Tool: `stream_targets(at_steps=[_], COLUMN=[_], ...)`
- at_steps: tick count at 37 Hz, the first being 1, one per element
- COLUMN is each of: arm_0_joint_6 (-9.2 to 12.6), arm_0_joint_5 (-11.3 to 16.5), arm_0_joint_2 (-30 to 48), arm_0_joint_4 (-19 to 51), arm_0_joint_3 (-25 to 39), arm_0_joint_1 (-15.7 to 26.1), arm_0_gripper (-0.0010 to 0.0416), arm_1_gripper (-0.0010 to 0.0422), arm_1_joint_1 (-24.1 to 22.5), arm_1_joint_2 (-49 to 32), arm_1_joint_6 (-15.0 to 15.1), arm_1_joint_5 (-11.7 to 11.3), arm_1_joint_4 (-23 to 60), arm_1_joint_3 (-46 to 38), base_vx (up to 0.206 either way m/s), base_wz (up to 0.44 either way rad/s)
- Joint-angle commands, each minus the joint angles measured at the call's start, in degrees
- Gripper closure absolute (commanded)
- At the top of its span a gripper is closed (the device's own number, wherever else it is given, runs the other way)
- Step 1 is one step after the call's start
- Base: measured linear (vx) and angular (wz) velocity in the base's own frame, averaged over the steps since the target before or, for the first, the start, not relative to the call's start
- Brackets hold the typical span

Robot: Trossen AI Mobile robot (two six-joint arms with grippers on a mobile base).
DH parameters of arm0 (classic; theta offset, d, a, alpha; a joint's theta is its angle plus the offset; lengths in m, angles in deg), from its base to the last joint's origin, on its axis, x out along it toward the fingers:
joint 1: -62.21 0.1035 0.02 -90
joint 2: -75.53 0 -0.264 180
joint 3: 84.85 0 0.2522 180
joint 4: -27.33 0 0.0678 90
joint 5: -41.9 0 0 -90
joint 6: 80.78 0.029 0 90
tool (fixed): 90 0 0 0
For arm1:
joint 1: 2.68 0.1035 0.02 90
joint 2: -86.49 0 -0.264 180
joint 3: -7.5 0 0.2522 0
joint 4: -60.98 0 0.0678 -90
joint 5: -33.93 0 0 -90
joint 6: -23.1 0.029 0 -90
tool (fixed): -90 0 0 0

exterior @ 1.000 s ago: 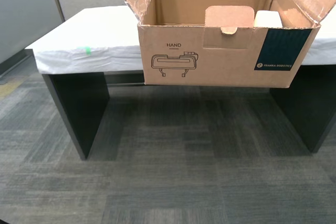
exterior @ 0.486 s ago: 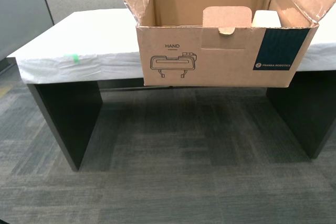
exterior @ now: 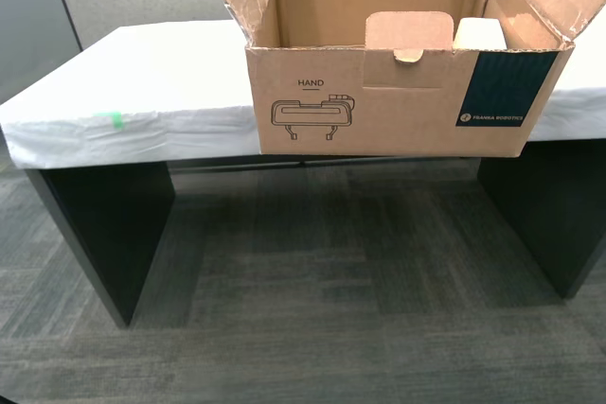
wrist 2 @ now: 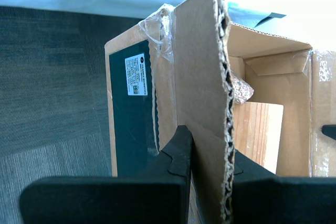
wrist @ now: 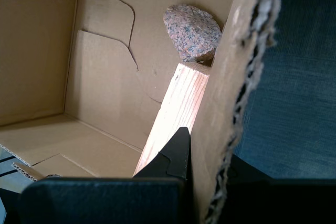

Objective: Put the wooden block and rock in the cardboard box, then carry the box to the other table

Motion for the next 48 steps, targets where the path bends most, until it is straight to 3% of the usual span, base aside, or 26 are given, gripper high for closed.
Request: stream_targets(at_steps=[1, 10, 48], arm_0_joint_6=[-0.5, -1.4, -1.8], arm_0_joint_5=[1.8, 1.8, 1.8], arm_0_joint_2=[0.0, 0.0, 0.0], arm_0_joint_4=[-0.6, -0.6, -3.0], arm_0_joint_3=[0.1, 0.1, 0.1], arm_0_joint_1=[0.1, 0.1, 0.1], arm_0_gripper=[0.0406, 0.0406, 0.0406], arm_1_gripper=[0.0413, 0.0412, 0.0412], arm_1_joint_1=[-0.1, -0.1, -0.1], arm_1_joint_2=[0.0, 0.0, 0.0], arm_1_joint_6=[-0.4, -0.3, -0.6], arm_1_joint_5=[0.8, 0.8, 0.5], arm_1_joint_4=[-0.7, -0.5, 0.3], arm_1_joint_3=[-0.1, -0.1, -0.1], base_vx=[0.147, 0.151, 0.155], base_wz=[-0.007, -0.002, 0.041])
